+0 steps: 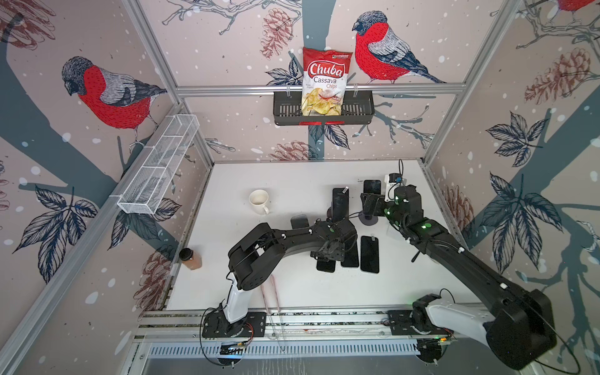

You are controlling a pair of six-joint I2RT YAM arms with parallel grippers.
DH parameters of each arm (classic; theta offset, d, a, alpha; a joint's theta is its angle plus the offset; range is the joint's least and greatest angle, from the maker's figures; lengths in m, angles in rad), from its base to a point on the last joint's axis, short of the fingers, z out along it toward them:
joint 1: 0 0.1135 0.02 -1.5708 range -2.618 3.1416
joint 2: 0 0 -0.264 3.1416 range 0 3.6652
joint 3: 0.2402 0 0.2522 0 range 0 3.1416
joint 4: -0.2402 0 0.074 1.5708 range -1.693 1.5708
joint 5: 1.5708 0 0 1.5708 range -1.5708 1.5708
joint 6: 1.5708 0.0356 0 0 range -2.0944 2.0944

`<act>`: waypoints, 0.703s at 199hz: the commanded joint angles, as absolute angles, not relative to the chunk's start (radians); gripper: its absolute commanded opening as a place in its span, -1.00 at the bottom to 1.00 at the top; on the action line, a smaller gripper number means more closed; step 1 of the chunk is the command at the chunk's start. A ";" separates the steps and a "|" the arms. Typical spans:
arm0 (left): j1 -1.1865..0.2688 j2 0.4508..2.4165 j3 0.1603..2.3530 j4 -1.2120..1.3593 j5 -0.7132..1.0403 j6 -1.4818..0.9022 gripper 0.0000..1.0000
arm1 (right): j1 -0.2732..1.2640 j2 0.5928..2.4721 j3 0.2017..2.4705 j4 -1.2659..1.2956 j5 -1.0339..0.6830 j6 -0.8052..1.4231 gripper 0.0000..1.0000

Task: Remove the phone from the phone stand
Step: 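Open the left gripper to lay the black phone flat on the table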

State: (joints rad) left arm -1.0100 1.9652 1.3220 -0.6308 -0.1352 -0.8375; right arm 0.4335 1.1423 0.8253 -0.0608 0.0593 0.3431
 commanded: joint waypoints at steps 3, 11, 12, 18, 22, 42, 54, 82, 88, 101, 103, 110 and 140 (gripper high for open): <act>-1.011 1.956 1.327 -0.651 -0.141 -0.833 0.65 | 0.433 1.139 0.824 -0.034 0.058 0.352 0.99; -1.011 1.954 1.326 -0.650 -0.145 -0.835 0.65 | 0.433 1.139 0.823 -0.034 0.058 0.351 0.99; -1.011 1.954 1.327 -0.650 -0.145 -0.835 0.65 | 0.433 1.139 0.823 -0.035 0.058 0.351 0.99; -1.011 1.952 1.326 -0.650 -0.146 -0.834 0.65 | 0.433 1.139 0.823 -0.034 0.057 0.351 0.98; -1.011 1.950 1.327 -0.649 -0.147 -0.835 0.65 | 0.433 1.139 0.824 -0.033 0.058 0.351 0.99; -1.012 1.938 1.327 -0.645 -0.157 -0.832 0.65 | 0.432 1.139 0.823 -0.035 0.058 0.351 0.98; -1.012 1.931 1.328 -0.646 -0.163 -0.830 0.65 | 0.432 1.138 0.824 -0.033 0.058 0.352 0.99; -1.023 1.911 1.333 -0.644 -0.197 -0.819 0.65 | 0.432 1.139 0.823 -0.034 0.058 0.354 0.99; -1.028 1.906 1.336 -0.649 -0.218 -0.819 0.65 | 0.431 1.138 0.823 -0.034 0.057 0.353 0.98; -1.039 1.896 1.351 -0.670 -0.269 -0.829 0.66 | 0.430 1.138 0.822 -0.034 0.059 0.351 0.98; -1.041 1.893 1.352 -0.671 -0.277 -0.829 0.66 | 0.430 1.139 0.822 -0.035 0.059 0.351 0.99; -1.047 1.885 1.356 -0.679 -0.306 -0.834 0.68 | 0.431 1.138 0.822 -0.035 0.062 0.353 0.99; -1.055 1.824 1.335 -0.656 -0.375 -0.855 0.73 | 0.430 1.131 0.818 -0.036 0.068 0.351 0.99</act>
State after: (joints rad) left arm -1.0508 1.8690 1.3449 -0.6479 -0.2779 -0.8360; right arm 0.4313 1.1393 0.8215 -0.0608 0.0563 0.3435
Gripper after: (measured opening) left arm 0.856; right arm 0.993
